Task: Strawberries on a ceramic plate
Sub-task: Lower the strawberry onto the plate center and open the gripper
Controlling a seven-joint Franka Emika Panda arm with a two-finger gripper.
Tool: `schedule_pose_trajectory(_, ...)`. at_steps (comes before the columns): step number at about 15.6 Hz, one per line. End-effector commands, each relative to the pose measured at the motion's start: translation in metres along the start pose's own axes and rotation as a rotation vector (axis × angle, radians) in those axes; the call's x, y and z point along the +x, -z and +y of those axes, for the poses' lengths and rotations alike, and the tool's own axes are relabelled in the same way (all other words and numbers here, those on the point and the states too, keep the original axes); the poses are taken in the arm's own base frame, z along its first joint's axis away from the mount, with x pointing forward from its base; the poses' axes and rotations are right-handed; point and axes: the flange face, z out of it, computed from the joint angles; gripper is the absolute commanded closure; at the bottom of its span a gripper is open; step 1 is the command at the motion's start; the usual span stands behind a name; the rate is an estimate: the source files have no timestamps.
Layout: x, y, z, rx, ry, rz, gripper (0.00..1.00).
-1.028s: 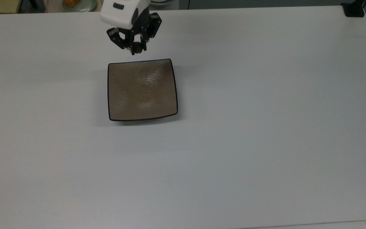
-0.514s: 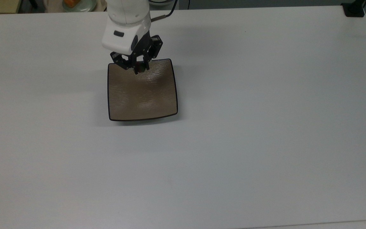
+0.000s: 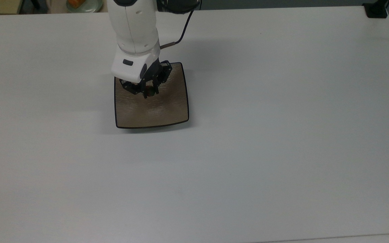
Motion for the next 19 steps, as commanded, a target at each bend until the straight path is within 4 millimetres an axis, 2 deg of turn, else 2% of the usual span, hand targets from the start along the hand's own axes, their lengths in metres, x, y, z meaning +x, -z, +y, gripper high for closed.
schedule_pose_trajectory(1, 0.001, -0.016, -0.004, 0.006, -0.018, -0.002, 0.95)
schedule_pose_trajectory(6, 0.002, -0.038, -0.007, 0.007, -0.01, -0.011, 0.93)
schedule_pose_trajectory(10, 0.001, -0.046, -0.008, 0.001, -0.008, 0.001, 0.91)
schedule_pose_trajectory(11, 0.002, -0.045, -0.008, 0.001, -0.008, 0.001, 0.6)
schedule_pose_trajectory(12, 0.001, -0.046, -0.009, 0.004, -0.009, -0.001, 0.35)
schedule_pose_trajectory(13, 0.001, -0.045, -0.009, 0.004, -0.009, -0.001, 0.05)
schedule_pose_trajectory(14, 0.001, -0.043, -0.009, 0.003, -0.01, 0.0, 0.0)
schedule_pose_trajectory(16, 0.001, -0.036, -0.008, 0.004, -0.016, 0.006, 0.0)
schedule_pose_trajectory(19, 0.001, -0.009, -0.01, -0.014, -0.125, 0.038, 0.0)
